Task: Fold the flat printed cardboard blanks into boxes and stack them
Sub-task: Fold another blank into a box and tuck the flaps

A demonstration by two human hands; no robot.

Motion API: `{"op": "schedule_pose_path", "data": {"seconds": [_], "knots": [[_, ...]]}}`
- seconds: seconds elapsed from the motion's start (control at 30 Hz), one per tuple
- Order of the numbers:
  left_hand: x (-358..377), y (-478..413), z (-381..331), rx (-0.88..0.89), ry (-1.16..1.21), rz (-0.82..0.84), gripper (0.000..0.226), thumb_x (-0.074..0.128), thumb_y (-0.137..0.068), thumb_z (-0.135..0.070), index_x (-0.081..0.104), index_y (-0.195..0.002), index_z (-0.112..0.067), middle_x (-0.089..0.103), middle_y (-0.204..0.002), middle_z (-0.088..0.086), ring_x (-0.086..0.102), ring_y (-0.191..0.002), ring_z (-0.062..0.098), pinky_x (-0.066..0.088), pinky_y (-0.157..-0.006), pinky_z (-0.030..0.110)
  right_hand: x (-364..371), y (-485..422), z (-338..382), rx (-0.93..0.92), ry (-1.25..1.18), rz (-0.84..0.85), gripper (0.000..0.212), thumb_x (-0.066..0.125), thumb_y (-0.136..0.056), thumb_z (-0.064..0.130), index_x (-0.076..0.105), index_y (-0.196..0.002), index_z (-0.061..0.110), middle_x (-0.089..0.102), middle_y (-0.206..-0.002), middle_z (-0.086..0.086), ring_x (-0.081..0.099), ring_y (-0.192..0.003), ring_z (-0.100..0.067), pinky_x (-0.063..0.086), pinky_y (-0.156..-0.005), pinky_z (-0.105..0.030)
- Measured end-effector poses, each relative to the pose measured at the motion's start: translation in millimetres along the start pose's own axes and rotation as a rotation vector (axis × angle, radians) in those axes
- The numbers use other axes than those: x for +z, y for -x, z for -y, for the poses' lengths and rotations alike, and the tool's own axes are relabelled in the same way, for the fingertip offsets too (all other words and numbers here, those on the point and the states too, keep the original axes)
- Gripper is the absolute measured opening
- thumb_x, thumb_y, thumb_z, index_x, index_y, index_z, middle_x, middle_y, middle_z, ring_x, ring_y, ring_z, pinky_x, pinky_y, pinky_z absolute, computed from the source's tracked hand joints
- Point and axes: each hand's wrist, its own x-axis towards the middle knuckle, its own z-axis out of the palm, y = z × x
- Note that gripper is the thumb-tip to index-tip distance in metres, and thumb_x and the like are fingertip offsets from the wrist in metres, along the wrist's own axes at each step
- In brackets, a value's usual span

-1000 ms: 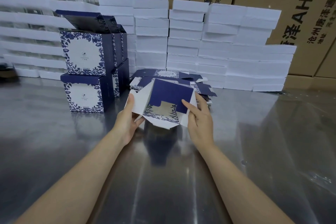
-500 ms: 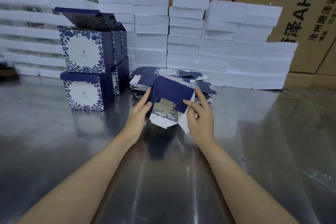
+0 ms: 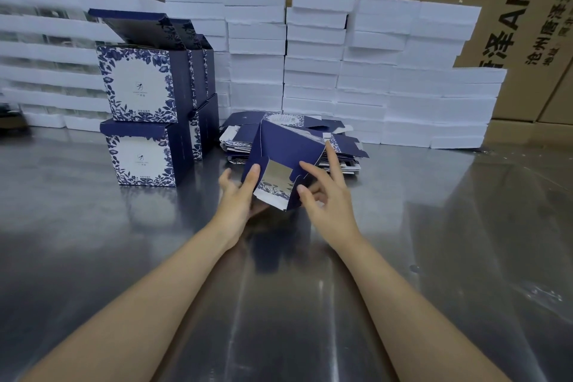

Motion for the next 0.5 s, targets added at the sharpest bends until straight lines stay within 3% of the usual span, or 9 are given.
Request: {"op": "schedule_pose_path", "data": {"seconds": [0.1, 0.2, 0.27, 0.33, 0.4, 0.5], "knots": [[5, 1, -1, 0.071, -0.062, -0.111, 0.055, 0.061, -0.090, -0.047, 0.026, -0.125, -0.025, 0.053, -0.127, 0.001, 0.056, -0.120, 0.021, 0.045, -0.104, 0.047, 1, -1, -2, -0.003, 0.032, -0.018, 0.037, 0.063, -0.088, 0.019, 0.057, -0.118, 0.041, 0.012, -0.157, 0.017, 0.059, -0.068, -0.006, 0.045, -0.070, -0.008], [11, 6, 0, 0.127, -0.075, -0.036, 0.036, 0.058, -0.091, -0.049, 0.037, -0.112, -0.030, 0.052, -0.113, -0.007, 0.057, -0.118, 0.023, 0.041, -0.107, 0.050, -1, -1, -6, 0.020, 0.071, -0.039, 0.035, 0.063, -0.089, 0.027, 0.056, -0.118, 0.045, 0.012, -0.155, 0.017, 0.059, -0.071, -0.007, 0.046, -0.073, -0.010], [12, 11, -1, 0.137, -0.065, 0.041, 0.039, 0.066, -0.084, -0.049, 0.040, -0.109, -0.035, 0.057, -0.109, -0.012, 0.060, -0.111, 0.017, 0.042, -0.107, 0.046, -3, -2, -7, 0.044, 0.073, -0.056, 0.034, 0.061, -0.089, 0.031, 0.056, -0.120, 0.044, 0.012, -0.155, 0.017, 0.059, -0.073, -0.006, 0.046, -0.073, -0.010], [11, 11, -1, 0.137, -0.024, 0.112, 0.046, 0.072, -0.078, -0.032, 0.042, -0.114, -0.035, 0.064, -0.103, -0.016, 0.064, -0.101, 0.012, 0.046, -0.103, 0.040, -4, -1, -8, 0.061, 0.066, -0.063, 0.035, 0.057, -0.090, 0.032, 0.054, -0.123, 0.042, 0.012, -0.155, 0.017, 0.058, -0.074, -0.006, 0.046, -0.074, -0.011], [8, 9, 0, 0.139, -0.032, 0.145, 0.055, 0.060, -0.068, -0.015, 0.042, -0.117, -0.034, 0.067, -0.099, -0.018, 0.066, -0.093, 0.007, 0.048, -0.094, 0.035, -3, -1, -9, 0.069, 0.057, -0.072, 0.037, 0.055, -0.090, 0.030, 0.053, -0.126, 0.039, 0.013, -0.154, 0.017, 0.056, -0.073, -0.005, 0.045, -0.074, -0.010], [6, 9, 0, 0.145, -0.101, 0.129, 0.059, 0.048, -0.062, -0.006, 0.045, -0.111, -0.039, 0.063, -0.105, -0.017, 0.062, -0.094, 0.006, 0.047, -0.087, 0.030, -3, -1, -10, 0.082, 0.065, -0.085, 0.040, 0.057, -0.090, 0.028, 0.055, -0.129, 0.032, 0.014, -0.152, 0.019, 0.055, -0.073, -0.004, 0.043, -0.073, -0.007]]}}
